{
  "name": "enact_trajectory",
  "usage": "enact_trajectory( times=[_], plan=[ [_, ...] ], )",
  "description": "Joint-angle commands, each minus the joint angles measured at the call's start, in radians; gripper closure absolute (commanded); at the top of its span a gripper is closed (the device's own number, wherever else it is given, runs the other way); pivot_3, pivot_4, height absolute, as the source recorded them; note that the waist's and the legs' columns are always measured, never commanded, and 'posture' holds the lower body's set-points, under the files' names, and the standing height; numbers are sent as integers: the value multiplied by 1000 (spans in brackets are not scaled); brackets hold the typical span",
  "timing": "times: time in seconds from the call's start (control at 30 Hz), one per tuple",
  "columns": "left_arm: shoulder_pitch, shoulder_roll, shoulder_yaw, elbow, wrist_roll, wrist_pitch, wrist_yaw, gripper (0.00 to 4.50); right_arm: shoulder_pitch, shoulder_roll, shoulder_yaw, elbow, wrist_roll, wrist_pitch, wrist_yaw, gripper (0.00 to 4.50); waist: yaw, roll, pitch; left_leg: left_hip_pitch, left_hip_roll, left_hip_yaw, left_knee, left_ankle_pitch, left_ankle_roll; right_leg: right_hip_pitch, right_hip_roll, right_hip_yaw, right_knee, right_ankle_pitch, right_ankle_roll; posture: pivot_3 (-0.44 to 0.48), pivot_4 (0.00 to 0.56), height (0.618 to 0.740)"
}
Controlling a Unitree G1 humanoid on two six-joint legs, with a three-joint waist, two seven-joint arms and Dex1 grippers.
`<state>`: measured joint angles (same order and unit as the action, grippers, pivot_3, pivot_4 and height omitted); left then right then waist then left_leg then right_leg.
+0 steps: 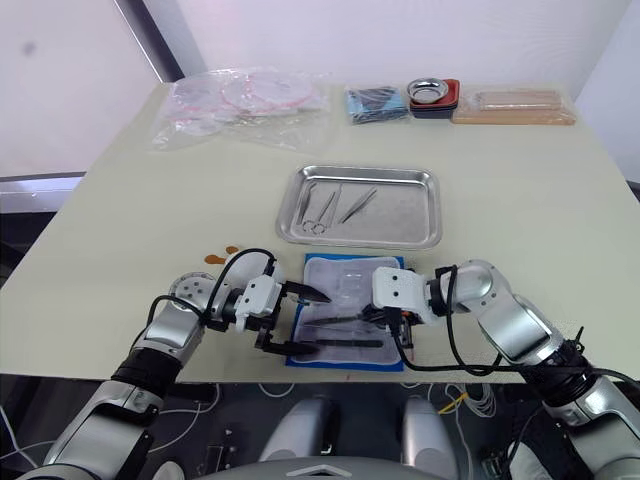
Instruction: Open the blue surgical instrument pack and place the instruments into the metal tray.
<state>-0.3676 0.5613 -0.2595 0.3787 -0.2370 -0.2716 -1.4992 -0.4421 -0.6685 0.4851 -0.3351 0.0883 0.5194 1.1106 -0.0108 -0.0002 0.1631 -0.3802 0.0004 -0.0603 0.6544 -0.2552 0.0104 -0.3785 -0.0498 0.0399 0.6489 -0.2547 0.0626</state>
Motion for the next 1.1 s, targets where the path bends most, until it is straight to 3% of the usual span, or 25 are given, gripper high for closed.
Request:
enact_trajectory(
  times=[0.03,0.53,1.1],
  plan=[
    [33,9,-44,48,88,21,36,0,-38,-15,-4,-82,-14,17,5,4331,0,0,0,0,0,0,0,0,0,0,0,0,0,0,0,0,150,740],
    [33,8,-47,49,89,19,48,0,37,-191,-107,-130,29,-18,72,4331,2,0,0,-1,0,0,0,0,0,0,-1,0,-2,-1,-2,0,150,740],
    [22,7,-49,61,93,11,49,0,137,-325,-348,-77,119,-150,108,4331,2,1,0,0,1,1,0,0,0,0,-1,0,-2,-3,0,0,150,740]
  ],
)
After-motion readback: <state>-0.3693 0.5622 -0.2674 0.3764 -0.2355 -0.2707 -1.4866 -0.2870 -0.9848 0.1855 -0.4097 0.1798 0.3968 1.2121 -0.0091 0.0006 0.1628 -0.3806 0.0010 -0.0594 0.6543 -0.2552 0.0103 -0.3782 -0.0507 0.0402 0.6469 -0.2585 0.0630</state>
